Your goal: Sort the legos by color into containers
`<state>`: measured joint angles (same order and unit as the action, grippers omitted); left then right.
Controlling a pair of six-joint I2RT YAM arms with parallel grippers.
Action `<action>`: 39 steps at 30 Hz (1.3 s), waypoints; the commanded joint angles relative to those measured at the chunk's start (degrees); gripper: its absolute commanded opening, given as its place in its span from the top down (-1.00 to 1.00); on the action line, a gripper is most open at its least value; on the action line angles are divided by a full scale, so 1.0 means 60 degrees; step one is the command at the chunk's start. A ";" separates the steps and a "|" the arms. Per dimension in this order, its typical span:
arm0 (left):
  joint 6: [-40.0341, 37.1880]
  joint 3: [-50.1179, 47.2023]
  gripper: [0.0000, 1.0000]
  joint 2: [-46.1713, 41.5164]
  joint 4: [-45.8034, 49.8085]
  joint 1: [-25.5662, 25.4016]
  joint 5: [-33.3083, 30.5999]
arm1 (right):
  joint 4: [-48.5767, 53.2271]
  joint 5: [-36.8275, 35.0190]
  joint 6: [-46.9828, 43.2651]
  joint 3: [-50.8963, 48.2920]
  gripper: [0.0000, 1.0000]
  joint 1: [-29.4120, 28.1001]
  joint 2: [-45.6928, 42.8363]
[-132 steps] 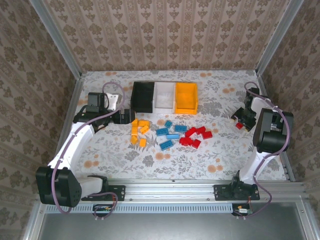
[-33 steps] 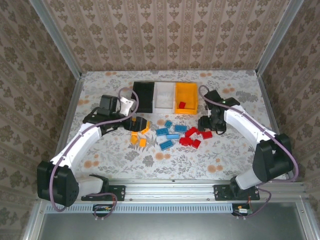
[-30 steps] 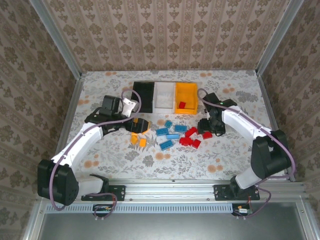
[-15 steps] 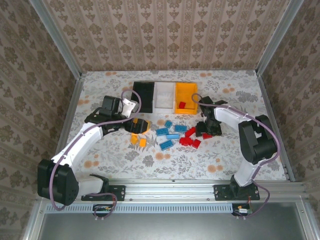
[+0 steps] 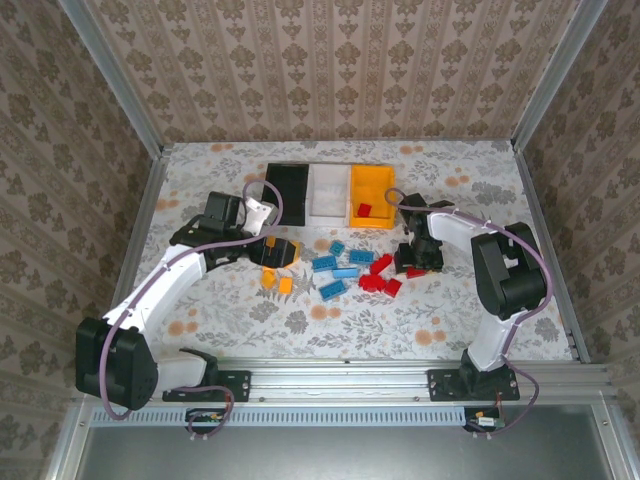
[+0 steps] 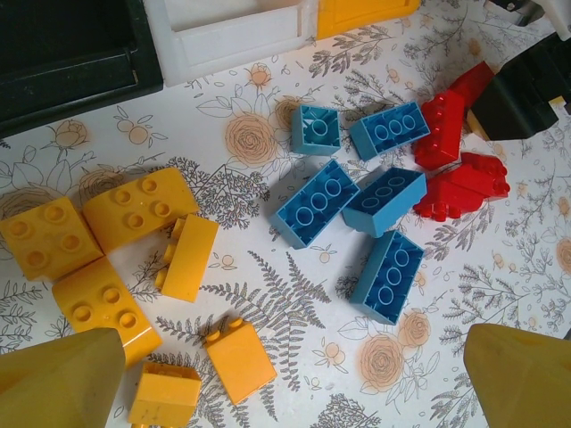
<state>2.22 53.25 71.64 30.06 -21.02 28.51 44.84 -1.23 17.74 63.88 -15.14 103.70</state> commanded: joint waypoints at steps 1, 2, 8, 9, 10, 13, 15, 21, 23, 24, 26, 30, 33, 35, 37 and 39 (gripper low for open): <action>-0.0252 0.0042 -1.00 0.0072 0.0120 -0.0026 -0.0031 | -0.0076 -0.0116 -0.0079 0.0124 -0.13 0.0072 0.0337; -0.0234 0.0041 -1.00 0.0073 0.0117 -0.0020 -0.0035 | -0.0085 -0.0116 -0.0057 0.0110 -0.05 0.0063 0.0317; -0.0200 0.0031 -0.99 0.0083 0.0116 -0.0024 -0.0046 | 0.0326 -0.0116 0.0059 0.0062 0.09 0.0060 -0.0349; -0.0209 0.0036 -1.00 0.0086 0.0116 -0.0026 -0.0034 | 0.0455 -0.0117 0.0097 0.0083 0.10 0.0063 -0.0636; -0.0205 0.0051 -0.99 0.0083 0.0116 -0.0026 -0.0035 | 0.0564 -0.0113 0.0119 0.0116 0.10 0.0060 -0.0899; -0.0194 0.0061 -1.00 0.0102 0.0102 -0.0015 -0.0007 | 0.1069 0.0031 0.0241 0.0466 0.10 0.0061 -0.1802; -0.0169 0.0079 -1.00 0.0087 0.0102 -0.0021 0.0001 | 0.1273 0.0312 0.0369 0.0838 0.11 0.0054 -0.2359; -0.0154 0.0067 -1.00 -0.0015 0.0072 -0.0013 0.0001 | 0.1085 0.1242 0.1130 0.2653 0.13 -0.0015 -0.2736; -0.0177 0.0074 -1.00 -0.0041 0.0080 -0.0024 -0.0031 | 0.0890 0.1210 0.1420 0.3305 0.13 -0.0057 -0.2315; -0.0193 0.0059 -1.00 -0.0045 0.0097 -0.0027 -0.0080 | 0.0803 0.1172 0.1554 0.3711 0.13 -0.0107 -0.2001; -0.0215 0.0038 -1.00 -0.0085 0.0117 -0.0041 -0.0166 | 0.0512 0.0934 0.1720 0.4343 0.14 -0.0248 -0.1366; -0.0257 0.0003 -1.00 -0.0147 0.0103 -0.0055 -0.0323 | -0.0020 0.0208 0.2128 0.5485 0.20 -0.0497 0.0165; -0.0292 -0.0004 -1.00 -0.0148 0.0109 -0.0068 -0.0407 | -0.0422 -0.0592 0.2242 0.5969 0.19 -0.0831 0.1145; -0.0307 -0.0001 -1.00 -0.0135 0.0116 -0.0071 -0.0444 | -0.0652 -0.0906 0.2302 0.6145 0.20 -0.1016 0.1669; -0.0311 -0.0006 -1.00 -0.0136 0.0127 -0.0070 -0.0467 | -0.0839 -0.1070 0.2300 0.6285 0.19 -0.1166 0.2109; -0.0317 -0.0025 -1.00 -0.0133 0.0134 -0.0069 -0.0475 | -0.0941 -0.1182 0.2241 0.6410 0.19 -0.1274 0.2481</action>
<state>1.67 53.25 71.64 30.06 -21.04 26.30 41.21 -4.29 30.28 99.50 -21.76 116.62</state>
